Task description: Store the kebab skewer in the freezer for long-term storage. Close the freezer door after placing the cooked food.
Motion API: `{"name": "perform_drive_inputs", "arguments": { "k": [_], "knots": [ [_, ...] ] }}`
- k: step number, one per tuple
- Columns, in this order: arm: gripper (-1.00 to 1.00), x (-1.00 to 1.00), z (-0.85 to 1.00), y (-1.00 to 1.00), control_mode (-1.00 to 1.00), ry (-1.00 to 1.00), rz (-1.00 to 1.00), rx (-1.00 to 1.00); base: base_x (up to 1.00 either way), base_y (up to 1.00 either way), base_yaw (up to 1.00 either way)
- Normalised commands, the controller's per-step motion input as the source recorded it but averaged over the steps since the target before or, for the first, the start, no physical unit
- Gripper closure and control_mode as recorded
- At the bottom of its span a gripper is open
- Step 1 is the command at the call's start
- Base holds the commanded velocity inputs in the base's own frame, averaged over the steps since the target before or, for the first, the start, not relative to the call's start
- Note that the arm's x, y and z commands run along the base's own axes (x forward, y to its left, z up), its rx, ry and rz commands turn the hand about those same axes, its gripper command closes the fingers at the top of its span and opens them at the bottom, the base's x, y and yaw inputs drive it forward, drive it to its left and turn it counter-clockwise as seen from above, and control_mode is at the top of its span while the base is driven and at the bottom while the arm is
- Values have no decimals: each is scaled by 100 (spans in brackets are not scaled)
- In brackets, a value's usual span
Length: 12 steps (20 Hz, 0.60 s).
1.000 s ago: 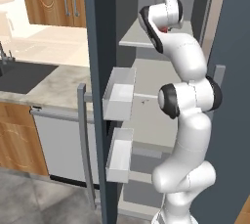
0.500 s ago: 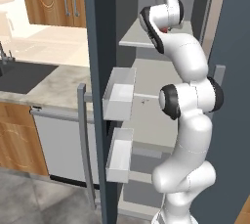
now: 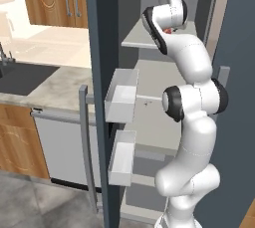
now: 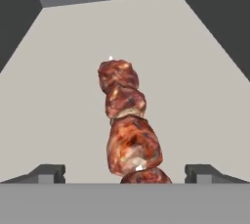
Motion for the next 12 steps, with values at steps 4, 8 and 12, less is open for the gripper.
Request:
{"name": "perform_drive_inputs", "arguments": {
  "k": [4,8,12],
  "knots": [
    [-100,0,0,0,-100,0,0,0,0,0,0],
    [-100,-4,0,0,-100,0,0,0,0,0,0],
    [-100,-34,0,0,-100,-12,0,-1,0,0,0]
  ]
}}
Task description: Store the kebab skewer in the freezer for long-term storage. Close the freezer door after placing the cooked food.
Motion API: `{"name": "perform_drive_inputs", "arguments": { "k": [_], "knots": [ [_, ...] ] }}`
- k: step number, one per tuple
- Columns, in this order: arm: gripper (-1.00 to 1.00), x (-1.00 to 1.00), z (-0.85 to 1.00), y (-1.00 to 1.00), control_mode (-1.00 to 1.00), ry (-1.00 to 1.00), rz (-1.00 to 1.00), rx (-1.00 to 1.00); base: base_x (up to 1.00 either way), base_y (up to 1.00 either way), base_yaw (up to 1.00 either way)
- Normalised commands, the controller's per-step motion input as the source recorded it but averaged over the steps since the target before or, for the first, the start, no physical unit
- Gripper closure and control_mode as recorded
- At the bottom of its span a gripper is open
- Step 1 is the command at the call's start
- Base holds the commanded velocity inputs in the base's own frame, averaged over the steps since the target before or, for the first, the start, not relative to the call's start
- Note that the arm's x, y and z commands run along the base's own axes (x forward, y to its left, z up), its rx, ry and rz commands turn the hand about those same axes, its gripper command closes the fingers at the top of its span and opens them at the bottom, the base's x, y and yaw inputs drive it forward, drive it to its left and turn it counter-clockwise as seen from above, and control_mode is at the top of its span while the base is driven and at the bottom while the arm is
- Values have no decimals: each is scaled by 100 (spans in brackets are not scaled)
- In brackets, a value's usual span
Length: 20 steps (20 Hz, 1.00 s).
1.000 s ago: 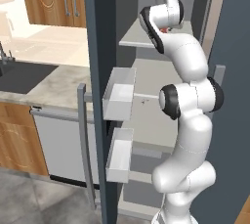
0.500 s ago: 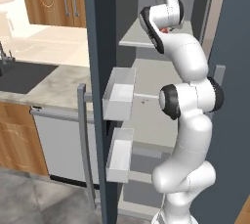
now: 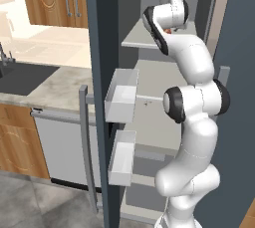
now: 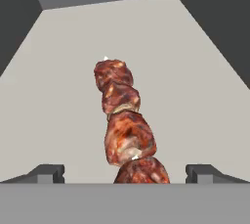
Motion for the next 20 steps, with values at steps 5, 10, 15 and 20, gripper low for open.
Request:
{"name": "perform_drive_inputs", "arguments": {
  "k": [5,10,15,20],
  "knots": [
    [-100,-47,0,2,-100,-26,0,-4,0,0,0],
    [-100,-39,0,6,-100,-31,0,-6,0,0,0],
    [-100,-24,0,9,-100,-19,0,-5,0,0,0],
    [-100,-26,11,15,-100,-2,0,-5,0,0,0]
  ]
}}
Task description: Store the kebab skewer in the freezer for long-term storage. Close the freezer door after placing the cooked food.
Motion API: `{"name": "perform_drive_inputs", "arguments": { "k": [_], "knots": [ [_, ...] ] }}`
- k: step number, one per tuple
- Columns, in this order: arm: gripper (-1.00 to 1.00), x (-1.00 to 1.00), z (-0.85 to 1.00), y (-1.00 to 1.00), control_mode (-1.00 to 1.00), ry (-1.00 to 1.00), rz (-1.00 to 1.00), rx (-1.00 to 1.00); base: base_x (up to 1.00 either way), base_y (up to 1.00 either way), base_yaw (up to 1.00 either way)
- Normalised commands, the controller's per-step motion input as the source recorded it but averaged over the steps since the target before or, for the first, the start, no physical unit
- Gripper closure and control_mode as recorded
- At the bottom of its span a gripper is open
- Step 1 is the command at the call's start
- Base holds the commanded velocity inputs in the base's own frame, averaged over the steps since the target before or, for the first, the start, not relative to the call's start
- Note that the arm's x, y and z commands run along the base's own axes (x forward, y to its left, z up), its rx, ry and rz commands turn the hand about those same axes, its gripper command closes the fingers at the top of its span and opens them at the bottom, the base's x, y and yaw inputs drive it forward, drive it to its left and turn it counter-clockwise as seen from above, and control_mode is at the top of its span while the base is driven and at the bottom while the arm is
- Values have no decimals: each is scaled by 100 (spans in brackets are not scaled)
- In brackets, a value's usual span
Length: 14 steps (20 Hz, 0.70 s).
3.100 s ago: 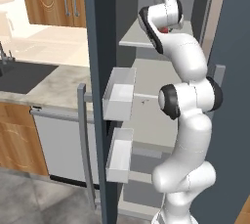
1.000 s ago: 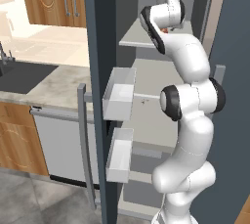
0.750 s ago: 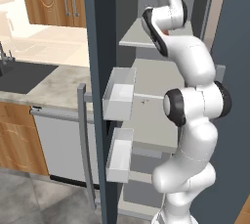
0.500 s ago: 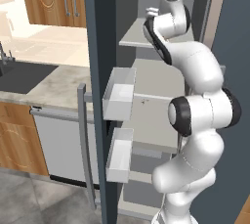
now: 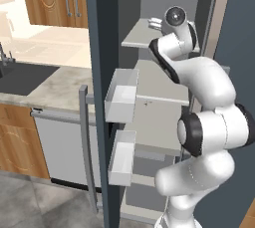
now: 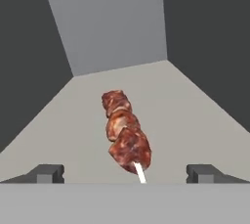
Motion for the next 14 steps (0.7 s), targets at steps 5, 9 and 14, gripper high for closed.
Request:
{"name": "perform_drive_inputs", "arguments": {
  "k": [5,9,14],
  "knots": [
    [-100,-46,49,23,-100,0,0,-9,0,0,0],
    [-100,-58,25,15,-100,0,0,-4,0,0,0],
    [-100,-92,-1,11,-100,0,0,0,0,0,0]
  ]
}}
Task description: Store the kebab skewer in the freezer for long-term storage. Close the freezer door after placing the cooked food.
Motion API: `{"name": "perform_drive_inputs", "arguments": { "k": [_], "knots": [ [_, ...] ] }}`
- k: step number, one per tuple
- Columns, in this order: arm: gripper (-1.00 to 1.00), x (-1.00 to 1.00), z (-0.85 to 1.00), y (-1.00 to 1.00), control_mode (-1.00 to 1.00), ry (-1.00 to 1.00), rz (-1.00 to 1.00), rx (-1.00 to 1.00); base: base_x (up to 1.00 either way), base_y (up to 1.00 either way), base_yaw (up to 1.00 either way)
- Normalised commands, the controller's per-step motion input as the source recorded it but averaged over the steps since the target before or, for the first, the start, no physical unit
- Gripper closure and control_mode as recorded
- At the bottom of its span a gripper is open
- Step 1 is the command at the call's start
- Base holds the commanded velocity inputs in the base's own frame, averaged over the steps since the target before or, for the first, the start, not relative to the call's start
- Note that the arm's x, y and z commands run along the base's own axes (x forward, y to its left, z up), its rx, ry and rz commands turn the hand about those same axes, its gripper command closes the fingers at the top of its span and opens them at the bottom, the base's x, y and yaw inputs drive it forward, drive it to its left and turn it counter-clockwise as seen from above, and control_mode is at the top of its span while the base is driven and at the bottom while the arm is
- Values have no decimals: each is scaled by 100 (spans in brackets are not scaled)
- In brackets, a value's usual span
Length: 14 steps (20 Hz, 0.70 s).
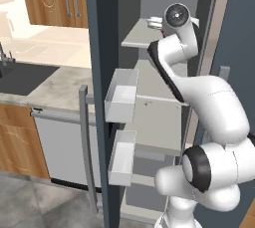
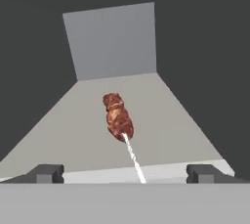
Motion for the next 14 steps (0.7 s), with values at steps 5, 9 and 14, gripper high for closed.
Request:
{"name": "perform_drive_inputs", "arguments": {
  "k": [5,9,14],
  "knots": [
    [-100,-100,0,3,-100,0,0,0,0,0,0],
    [-100,-100,1,5,-100,7,0,0,0,0,0],
    [-100,-100,1,24,-100,21,1,0,0,0,0]
  ]
}}
